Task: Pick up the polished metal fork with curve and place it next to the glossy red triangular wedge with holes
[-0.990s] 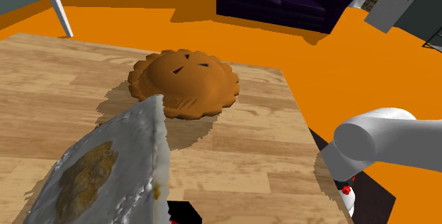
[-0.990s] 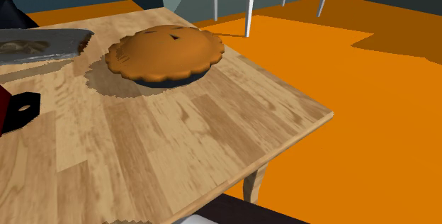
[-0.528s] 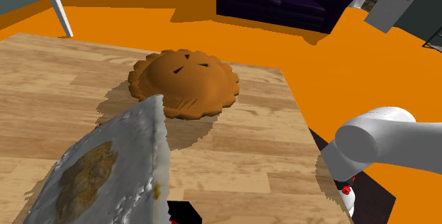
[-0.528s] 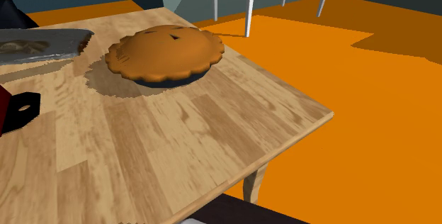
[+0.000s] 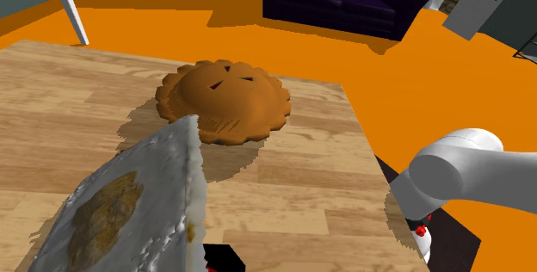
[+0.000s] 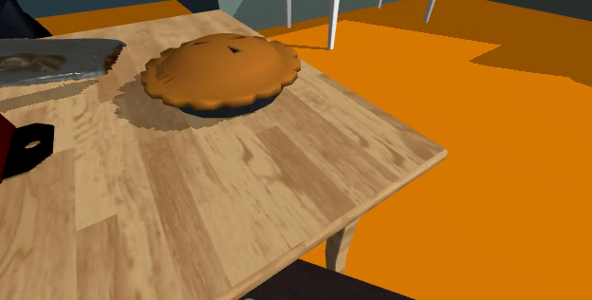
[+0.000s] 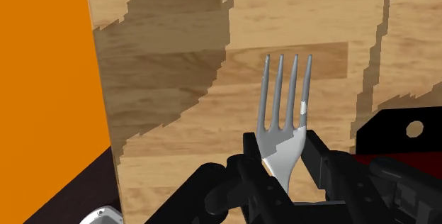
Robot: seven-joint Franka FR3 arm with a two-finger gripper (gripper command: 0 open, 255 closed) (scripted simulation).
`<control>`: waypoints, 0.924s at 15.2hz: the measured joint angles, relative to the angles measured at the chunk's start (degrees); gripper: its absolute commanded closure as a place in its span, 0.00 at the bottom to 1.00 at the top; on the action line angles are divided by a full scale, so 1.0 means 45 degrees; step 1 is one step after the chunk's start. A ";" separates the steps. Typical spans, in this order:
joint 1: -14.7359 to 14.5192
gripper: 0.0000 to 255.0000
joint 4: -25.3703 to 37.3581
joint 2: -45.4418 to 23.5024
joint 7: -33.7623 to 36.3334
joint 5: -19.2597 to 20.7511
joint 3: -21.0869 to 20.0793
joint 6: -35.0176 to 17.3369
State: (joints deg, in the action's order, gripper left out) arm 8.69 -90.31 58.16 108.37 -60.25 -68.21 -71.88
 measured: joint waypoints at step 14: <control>-0.0905 1.00 -0.2495 0.1214 -0.0757 -0.0768 -0.0590 -0.1449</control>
State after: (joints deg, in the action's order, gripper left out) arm 4.61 -101.54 63.63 104.96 -63.71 -70.86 -78.40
